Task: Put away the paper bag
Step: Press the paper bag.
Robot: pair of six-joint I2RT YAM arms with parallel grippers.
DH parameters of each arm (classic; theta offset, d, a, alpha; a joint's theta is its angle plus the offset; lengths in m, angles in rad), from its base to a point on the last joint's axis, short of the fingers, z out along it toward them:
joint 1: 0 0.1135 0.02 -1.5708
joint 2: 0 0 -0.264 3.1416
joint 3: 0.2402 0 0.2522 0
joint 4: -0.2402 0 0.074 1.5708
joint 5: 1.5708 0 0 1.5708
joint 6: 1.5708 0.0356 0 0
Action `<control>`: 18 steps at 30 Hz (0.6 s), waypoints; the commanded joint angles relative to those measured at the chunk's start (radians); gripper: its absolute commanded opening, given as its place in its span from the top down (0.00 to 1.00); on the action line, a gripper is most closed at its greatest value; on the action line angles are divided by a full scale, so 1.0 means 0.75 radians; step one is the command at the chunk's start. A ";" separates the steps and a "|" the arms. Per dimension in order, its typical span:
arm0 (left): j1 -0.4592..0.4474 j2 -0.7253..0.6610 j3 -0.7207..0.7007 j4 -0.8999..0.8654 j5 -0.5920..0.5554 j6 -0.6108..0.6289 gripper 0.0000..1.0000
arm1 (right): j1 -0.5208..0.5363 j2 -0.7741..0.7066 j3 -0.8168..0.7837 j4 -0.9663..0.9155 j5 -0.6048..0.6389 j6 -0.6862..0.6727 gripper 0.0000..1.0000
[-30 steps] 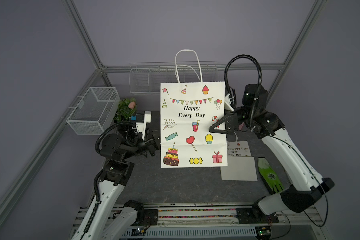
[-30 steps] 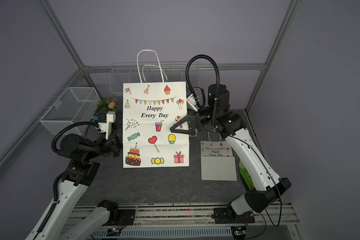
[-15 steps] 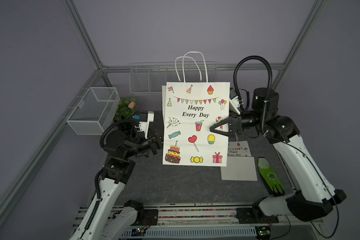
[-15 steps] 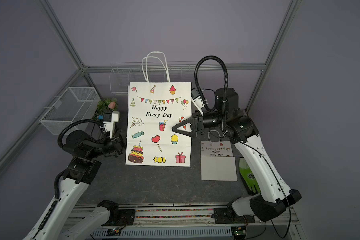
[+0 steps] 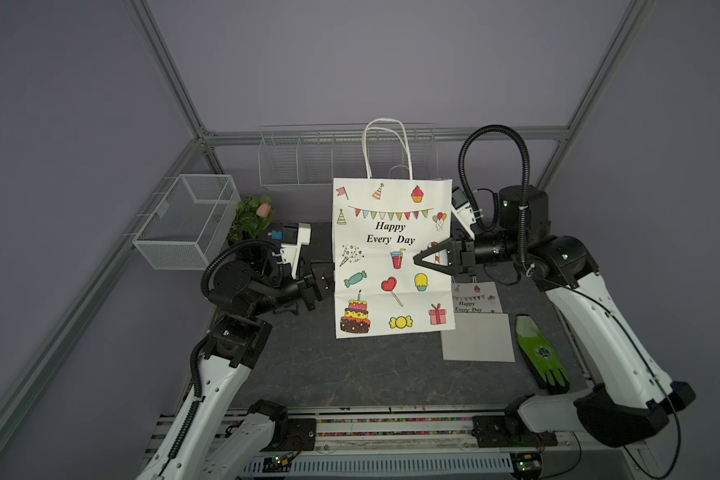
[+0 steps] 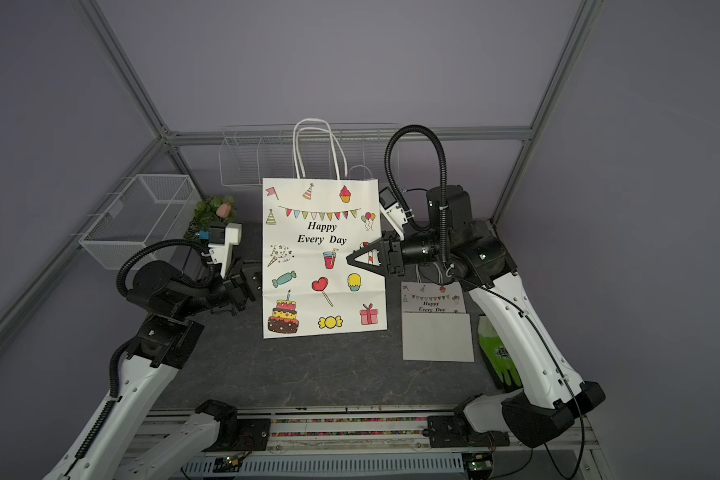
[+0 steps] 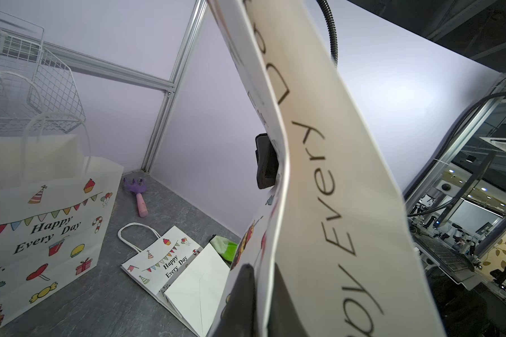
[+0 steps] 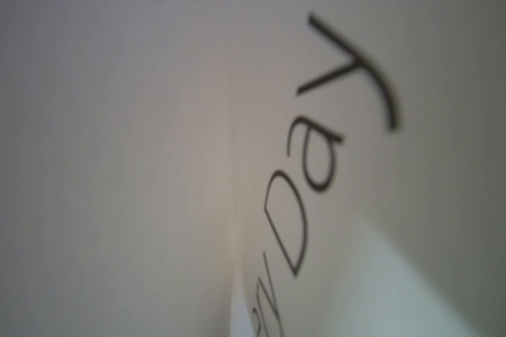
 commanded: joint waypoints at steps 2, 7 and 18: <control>-0.015 0.000 0.040 0.002 0.033 0.011 0.77 | 0.006 -0.042 -0.021 0.018 0.045 -0.001 0.69; -0.020 0.000 0.044 0.004 0.035 0.003 0.69 | 0.008 -0.067 -0.038 0.057 0.072 0.021 0.83; -0.020 -0.050 0.079 -0.050 0.020 0.016 0.23 | -0.014 -0.106 -0.069 0.096 0.007 0.035 0.93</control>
